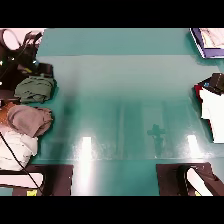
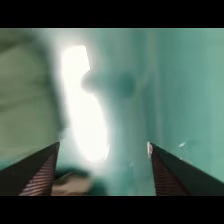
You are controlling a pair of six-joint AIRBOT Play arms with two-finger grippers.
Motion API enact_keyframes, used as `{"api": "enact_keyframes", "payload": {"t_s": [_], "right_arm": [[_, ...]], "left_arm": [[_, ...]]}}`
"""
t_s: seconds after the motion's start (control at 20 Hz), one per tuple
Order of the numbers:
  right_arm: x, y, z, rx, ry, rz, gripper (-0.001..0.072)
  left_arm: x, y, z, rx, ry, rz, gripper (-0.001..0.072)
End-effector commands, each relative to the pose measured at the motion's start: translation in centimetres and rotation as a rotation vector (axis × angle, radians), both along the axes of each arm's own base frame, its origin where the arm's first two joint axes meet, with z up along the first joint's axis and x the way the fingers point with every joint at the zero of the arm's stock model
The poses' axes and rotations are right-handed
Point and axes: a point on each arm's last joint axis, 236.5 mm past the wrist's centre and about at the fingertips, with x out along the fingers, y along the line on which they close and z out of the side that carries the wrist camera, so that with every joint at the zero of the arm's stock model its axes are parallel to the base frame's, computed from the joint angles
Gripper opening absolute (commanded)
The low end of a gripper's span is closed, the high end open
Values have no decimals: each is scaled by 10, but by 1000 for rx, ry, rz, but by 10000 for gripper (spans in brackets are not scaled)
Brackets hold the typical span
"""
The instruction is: Fold the shirts.
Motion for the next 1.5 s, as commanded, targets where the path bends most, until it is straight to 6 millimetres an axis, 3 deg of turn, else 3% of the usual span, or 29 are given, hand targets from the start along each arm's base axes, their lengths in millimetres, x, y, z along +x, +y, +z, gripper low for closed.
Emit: {"api": "enact_keyframes", "payload": {"t_s": [0.0, 0.15, 0.3, 0.35, 0.4, 0.45, 0.5, 0.55, 0.65, 0.75, 0.8, 0.85, 0.95, 1.0, 1.1, 1.2, 1.3, 1.35, 1.45], "right_arm": [[0, 1, 0, 1, 2, 2, 19], [0, 1, 0, 1, 1, 1, 19], [0, 2, 0, 6, 0, 3, 19], [-1, 2, 0, 7, 2, 5, 19], [-1, 2, 0, 8, 4, 6, 19], [-1, 2, 0, 8, 5, 6, 20], [-1, 2, 0, 7, 4, 6, 19], [-1, 2, 0, 7, 4, 6, 19], [-1, 2, 0, 7, 3, 5, 19], [2, 1, 3, 5, -13, -1, 19], [4, 0, 10, 0, -32, -4, 19], [6, -1, 20, -8, -57, -6, 19], [10, -2, 45, -30, -118, -7, 19], [11, -3, 58, -41, -150, -7, 19], [13, -4, 84, -63, -213, -11, 19], [13, -4, 105, -80, -264, -12, 19], [12, -4, 120, -93, -299, -11, 19], [11, -3, 126, -97, -312, -11, 19], [10, -2, 132, -102, -324, -8, 19]], "left_arm": [[-10, 75, -46, 58, 24, 185, 654], [-11, 90, -80, 58, 5, 209, 654], [-2, 90, -96, 55, -20, 204, 652], [-1, 88, -99, 47, -18, 205, 569], [-1, 88, -101, 45, -14, 205, 349], [0, 88, -102, 45, -15, 204, 198], [0, 88, -101, 43, -19, 205, 97], [0, 86, -101, 38, -19, 206, 24], [2, 80, -92, 7, -32, 213, 23], [16, 66, -57, -47, -114, 190, 23], [26, 53, -24, -66, -191, 143, 23], [34, 37, 16, -80, -275, 80, 23], [34, -19, 109, -138, -452, -116, 23], [22, -57, 155, -189, -531, -241, 23], [-20, -133, 230, -315, -650, -476, 23], [-71, -203, 283, -454, -735, -694, 23], [-109, -254, 305, -560, -769, -859, 23], [-119, -271, 301, -577, -745, -904, 23], [-128, -299, 268, -590, -630, -980, 23]]}}
